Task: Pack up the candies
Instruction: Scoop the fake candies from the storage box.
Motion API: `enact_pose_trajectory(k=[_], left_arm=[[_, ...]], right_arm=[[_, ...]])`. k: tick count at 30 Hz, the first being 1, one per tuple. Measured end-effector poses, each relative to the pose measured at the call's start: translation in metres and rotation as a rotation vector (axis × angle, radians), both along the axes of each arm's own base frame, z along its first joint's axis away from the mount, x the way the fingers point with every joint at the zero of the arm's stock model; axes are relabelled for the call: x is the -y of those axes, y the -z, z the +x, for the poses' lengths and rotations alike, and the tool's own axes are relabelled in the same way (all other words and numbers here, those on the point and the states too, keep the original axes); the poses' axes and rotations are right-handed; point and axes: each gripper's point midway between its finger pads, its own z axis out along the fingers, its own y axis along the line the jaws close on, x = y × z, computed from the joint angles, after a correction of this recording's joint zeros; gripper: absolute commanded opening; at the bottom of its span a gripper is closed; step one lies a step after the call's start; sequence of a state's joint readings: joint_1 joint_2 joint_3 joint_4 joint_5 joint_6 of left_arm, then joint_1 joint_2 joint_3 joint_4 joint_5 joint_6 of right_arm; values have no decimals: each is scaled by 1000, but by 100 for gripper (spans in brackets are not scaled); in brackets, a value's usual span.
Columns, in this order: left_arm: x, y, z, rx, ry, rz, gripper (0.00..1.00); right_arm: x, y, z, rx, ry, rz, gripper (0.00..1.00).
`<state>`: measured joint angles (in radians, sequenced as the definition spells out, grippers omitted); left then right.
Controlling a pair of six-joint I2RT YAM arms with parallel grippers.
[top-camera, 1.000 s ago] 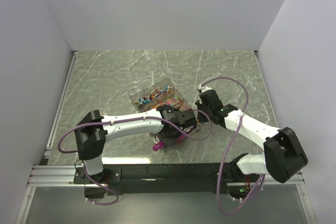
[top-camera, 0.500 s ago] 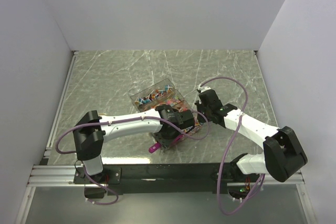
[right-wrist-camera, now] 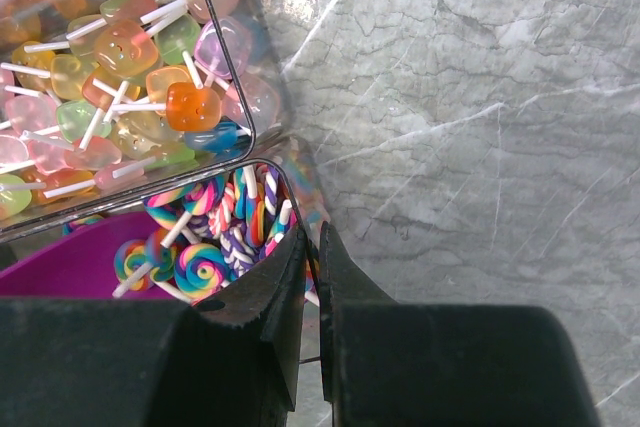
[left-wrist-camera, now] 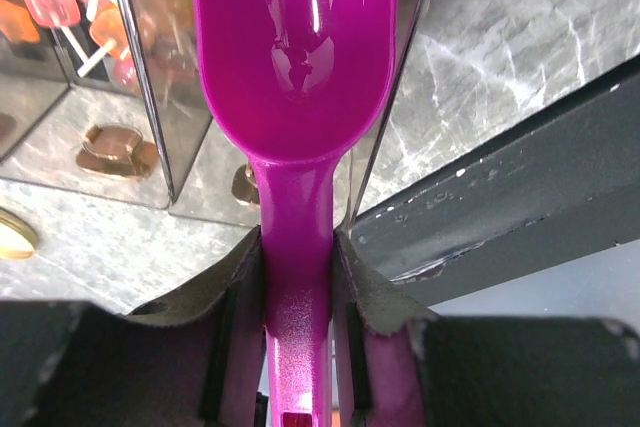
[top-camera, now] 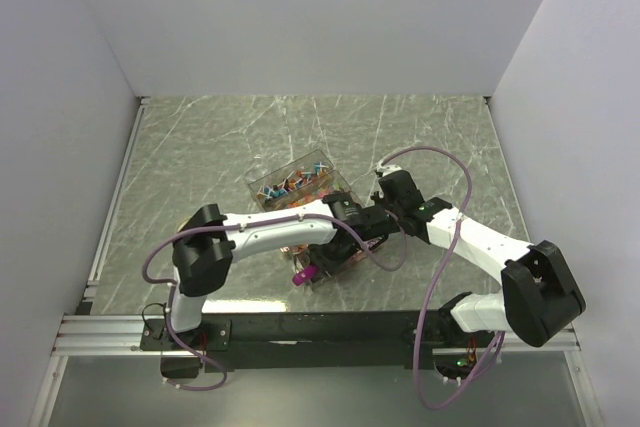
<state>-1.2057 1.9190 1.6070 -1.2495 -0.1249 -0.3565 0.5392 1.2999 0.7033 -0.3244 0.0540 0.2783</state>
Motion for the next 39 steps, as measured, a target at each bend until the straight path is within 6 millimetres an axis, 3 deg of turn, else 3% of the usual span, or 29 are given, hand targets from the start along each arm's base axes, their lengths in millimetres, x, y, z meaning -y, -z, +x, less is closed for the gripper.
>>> enact_pose_trajectory(k=[14,21,31,39], left_arm=[[12,2,7,-14,45,35,1],[0,26,4,-15,84,29,1],[7,27,12,75,149,-129,1],[11,21,14,70,153,-110,1]], right_arm=[[-6,0,-1,-9,-1,50,0],[-9,1,1,-1,0,73,0],[-12,1,5,20,-3,96,0],[-12,1,6,25,-4,103,0]])
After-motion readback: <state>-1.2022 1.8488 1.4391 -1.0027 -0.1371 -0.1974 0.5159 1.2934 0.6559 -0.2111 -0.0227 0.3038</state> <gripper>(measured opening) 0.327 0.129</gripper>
